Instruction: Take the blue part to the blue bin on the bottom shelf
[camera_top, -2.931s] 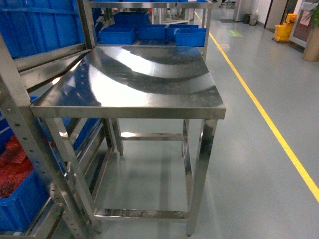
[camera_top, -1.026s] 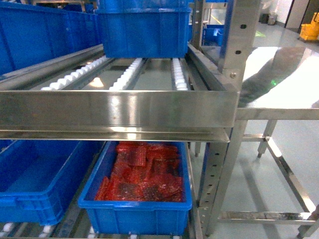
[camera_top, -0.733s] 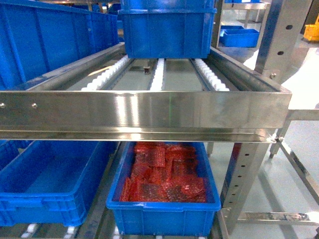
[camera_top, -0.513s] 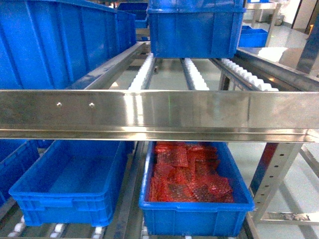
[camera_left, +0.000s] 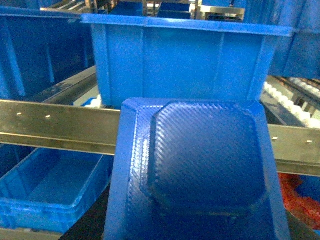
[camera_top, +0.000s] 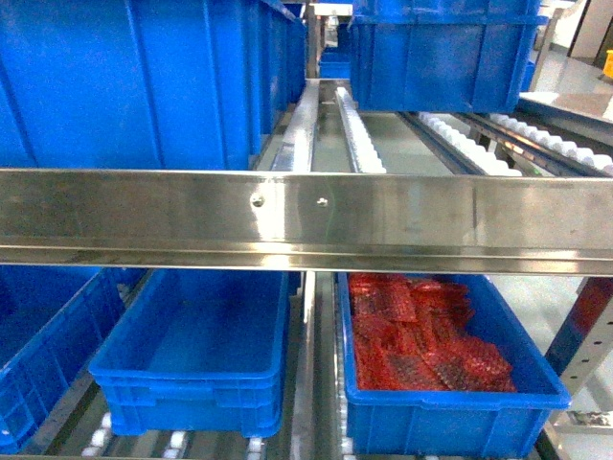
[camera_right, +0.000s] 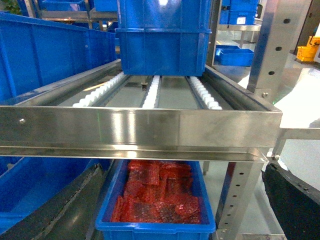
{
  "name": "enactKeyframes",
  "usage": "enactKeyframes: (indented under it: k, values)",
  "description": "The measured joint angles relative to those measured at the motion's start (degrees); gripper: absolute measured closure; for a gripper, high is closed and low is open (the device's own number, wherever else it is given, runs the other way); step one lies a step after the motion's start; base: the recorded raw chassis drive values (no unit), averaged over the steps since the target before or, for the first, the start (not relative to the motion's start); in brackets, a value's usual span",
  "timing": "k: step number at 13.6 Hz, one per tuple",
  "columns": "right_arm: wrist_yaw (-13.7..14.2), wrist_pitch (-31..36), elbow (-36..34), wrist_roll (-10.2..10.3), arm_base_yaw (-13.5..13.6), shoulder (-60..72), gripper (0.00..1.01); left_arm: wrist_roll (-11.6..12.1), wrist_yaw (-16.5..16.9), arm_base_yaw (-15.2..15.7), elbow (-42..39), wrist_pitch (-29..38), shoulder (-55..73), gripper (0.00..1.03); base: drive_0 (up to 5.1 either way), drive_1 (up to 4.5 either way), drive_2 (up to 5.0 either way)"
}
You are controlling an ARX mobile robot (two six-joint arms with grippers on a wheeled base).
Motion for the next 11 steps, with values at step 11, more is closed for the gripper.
enactKeyframes:
  k: [11]
  values:
    - [-0.1, 0.0, 0.0, 0.0, 0.0, 0.0, 0.03, 0.0, 0.1, 0.1, 0.0, 0.0, 0.0, 0.6, 0.0, 0.0, 0.0]
